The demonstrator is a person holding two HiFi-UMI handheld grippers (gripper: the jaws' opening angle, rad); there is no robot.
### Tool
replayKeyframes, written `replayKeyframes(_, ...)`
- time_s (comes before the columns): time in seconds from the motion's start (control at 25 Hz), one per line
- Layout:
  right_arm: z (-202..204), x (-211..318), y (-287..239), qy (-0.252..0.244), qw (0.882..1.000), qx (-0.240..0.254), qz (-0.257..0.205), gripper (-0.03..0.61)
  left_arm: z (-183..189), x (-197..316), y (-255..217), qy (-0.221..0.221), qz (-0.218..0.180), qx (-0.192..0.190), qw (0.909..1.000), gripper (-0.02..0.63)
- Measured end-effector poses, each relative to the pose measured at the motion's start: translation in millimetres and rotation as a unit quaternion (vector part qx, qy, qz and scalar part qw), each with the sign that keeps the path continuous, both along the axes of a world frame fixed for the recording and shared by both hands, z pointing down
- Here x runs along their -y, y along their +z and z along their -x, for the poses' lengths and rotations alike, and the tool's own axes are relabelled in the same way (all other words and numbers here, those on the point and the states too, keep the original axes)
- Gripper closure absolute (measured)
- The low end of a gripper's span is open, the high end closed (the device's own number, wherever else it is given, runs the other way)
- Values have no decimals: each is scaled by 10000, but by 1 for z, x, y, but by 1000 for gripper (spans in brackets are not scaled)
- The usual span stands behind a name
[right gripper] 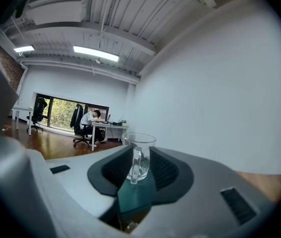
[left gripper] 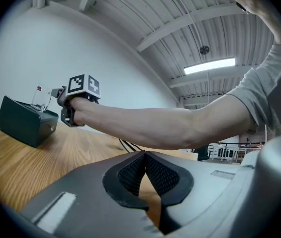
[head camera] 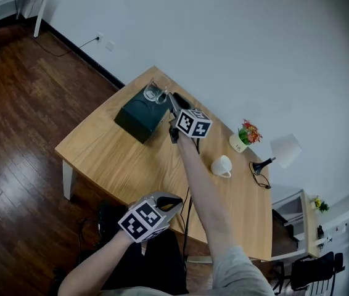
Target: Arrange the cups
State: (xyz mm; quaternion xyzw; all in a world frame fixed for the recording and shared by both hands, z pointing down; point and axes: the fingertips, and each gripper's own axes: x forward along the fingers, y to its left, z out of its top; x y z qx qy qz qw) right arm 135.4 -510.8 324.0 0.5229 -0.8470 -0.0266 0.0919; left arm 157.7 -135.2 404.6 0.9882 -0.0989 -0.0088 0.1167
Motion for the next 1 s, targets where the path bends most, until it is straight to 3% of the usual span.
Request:
replayKeyframes(0.2,-29,-82,-23,-335,9990,98,-279,457,2,0,2,9,-32,48,10000,609)
replayKeyframes(0.36,-84,-161,-17,-348,9989,-96,-291,459,3,1,2,-32,-90,79,9999,609)
replayKeyframes(0.56,-199,-246,-22,502,9977,-255,-377,460,3,0,7,-46,-262,259,9993,609)
replayKeyframes(0.76,-298,-306,-13,1398,9892,2,-437,460,2,-1,12,-87,-505,519,9973,609)
replayKeyframes(1.0,-338,-338,39,1756,9840,177,-240,460,-7,-6,23,-75,-745,744,9944,609)
